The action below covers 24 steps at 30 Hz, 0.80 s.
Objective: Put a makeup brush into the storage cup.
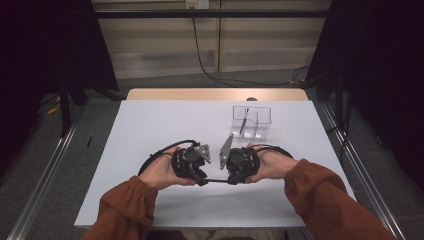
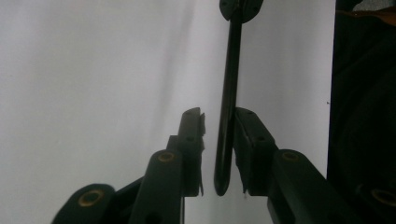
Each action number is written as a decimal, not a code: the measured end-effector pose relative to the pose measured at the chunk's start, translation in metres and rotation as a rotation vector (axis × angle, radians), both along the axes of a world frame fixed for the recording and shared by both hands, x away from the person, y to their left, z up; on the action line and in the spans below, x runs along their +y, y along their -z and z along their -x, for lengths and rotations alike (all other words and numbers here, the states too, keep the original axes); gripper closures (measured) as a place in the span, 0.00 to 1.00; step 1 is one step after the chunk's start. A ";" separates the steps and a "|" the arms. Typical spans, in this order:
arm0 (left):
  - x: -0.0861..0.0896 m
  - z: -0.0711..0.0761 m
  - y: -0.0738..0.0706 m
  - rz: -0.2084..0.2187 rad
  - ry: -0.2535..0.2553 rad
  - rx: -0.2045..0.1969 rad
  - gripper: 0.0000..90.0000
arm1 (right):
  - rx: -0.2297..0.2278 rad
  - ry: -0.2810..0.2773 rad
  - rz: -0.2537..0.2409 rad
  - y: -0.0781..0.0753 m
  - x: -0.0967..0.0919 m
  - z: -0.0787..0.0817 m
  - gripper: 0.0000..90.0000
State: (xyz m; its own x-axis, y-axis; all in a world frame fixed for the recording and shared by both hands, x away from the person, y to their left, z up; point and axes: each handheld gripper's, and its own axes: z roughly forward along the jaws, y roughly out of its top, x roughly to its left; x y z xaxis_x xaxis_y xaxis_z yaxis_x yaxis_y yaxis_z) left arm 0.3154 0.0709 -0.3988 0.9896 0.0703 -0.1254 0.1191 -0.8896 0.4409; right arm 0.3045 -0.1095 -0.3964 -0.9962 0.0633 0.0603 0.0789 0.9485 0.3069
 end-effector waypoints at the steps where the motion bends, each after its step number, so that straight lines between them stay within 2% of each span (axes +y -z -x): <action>1: 0.000 0.000 0.001 -0.003 0.001 0.004 0.87 | -0.002 0.003 0.000 0.000 0.000 0.000 0.94; 6: -0.002 -0.001 0.004 -0.003 0.011 0.012 0.90 | -0.011 0.002 0.000 0.001 -0.001 0.000 0.94; 15: -0.001 -0.003 0.004 0.005 0.018 0.051 0.92 | -0.018 -0.012 -0.003 0.003 0.000 0.000 0.94; 19: 0.001 -0.003 0.003 0.015 0.024 0.044 0.93 | -0.031 -0.025 -0.019 0.003 -0.001 -0.002 0.93; 24: 0.002 -0.002 0.002 0.025 0.024 0.046 0.93 | -0.014 -0.011 -0.038 0.002 -0.003 -0.002 0.92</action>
State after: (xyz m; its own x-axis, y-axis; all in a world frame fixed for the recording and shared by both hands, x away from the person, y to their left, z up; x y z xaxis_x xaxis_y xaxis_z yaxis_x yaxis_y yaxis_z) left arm 0.3175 0.0732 -0.4007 0.9842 0.0433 -0.1720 0.1187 -0.8811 0.4577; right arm 0.3068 -0.1127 -0.3984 -0.9975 0.0503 0.0487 0.0640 0.9367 0.3441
